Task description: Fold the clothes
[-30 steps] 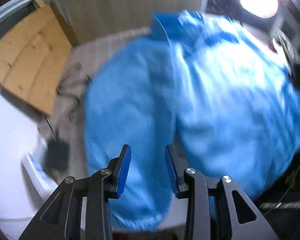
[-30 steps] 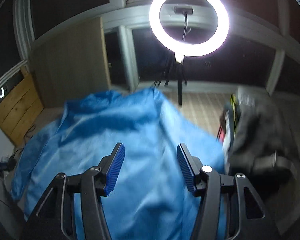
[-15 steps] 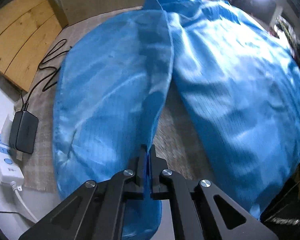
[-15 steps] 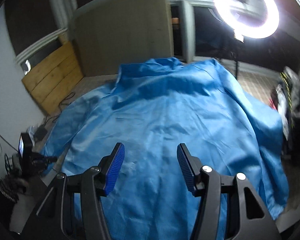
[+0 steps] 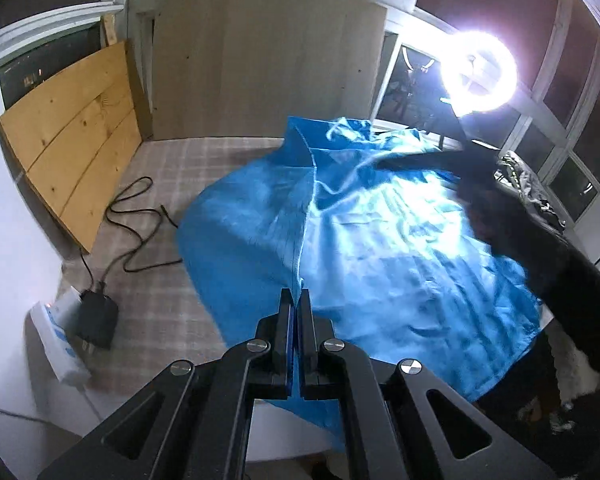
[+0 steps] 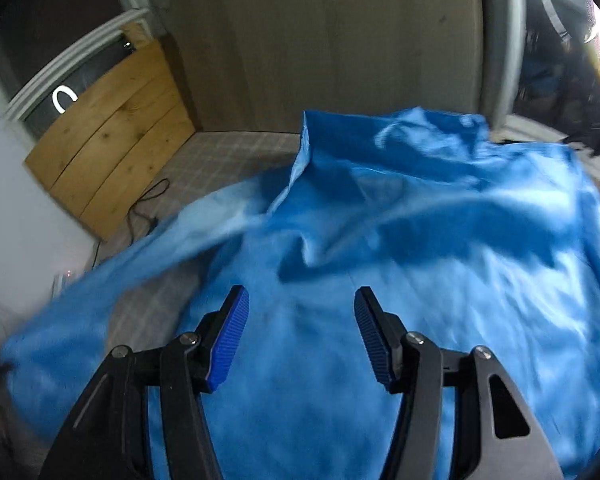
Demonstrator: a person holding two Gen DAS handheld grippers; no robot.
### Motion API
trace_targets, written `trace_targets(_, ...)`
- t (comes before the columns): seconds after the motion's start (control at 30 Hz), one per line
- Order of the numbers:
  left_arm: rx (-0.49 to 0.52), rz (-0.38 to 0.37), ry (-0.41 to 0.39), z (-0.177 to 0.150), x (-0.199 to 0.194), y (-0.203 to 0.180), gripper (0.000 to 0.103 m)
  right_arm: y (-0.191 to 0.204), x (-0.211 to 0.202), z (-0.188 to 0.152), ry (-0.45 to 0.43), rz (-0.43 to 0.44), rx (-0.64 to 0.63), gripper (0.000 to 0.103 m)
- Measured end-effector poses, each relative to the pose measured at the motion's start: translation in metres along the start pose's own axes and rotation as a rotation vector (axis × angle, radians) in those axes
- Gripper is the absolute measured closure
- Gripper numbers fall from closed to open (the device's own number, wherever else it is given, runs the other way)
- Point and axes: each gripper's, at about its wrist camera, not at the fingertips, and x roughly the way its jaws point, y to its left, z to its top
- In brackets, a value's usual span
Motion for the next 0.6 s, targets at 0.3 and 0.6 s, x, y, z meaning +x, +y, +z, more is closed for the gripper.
trace_targets(0.3, -0.128, 0.091, 0.007, -0.026, 0.0, -0.055, 0.103, -0.033, 0.124, 0.063, 0.17, 0.045, 0.095, 0.049)
trace_targets(0.6, -0.109, 0.136, 0.065, -0.054, -0.001, -0.132, 0.103, -0.033, 0.109, 0.074, 0.117, 0.116, -0.055, 0.102)
